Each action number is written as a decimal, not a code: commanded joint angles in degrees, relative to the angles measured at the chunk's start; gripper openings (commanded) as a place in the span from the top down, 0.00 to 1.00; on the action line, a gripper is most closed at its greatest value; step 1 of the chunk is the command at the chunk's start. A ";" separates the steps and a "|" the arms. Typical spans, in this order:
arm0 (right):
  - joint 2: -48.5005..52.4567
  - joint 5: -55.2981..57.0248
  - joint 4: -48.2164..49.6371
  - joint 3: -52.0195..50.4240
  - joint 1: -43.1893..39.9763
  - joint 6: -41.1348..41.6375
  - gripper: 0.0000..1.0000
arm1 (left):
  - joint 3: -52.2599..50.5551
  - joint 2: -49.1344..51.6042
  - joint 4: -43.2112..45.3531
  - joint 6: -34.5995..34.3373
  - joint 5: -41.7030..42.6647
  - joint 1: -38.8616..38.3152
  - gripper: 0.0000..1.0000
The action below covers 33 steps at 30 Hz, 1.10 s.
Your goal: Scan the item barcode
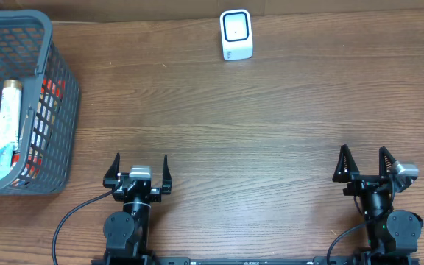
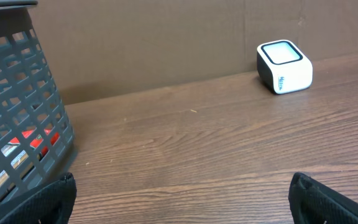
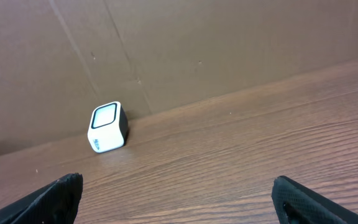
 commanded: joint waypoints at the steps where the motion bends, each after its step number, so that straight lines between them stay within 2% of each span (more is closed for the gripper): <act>1: -0.68 -0.33 0.31 -0.61 0.00 0.13 0.00 | -0.52 -0.68 0.13 0.87 -0.52 0.26 0.00; 33: -0.68 0.00 1.51 -0.61 0.04 -0.26 0.00 | -0.52 -0.68 0.74 0.87 -0.52 0.26 0.00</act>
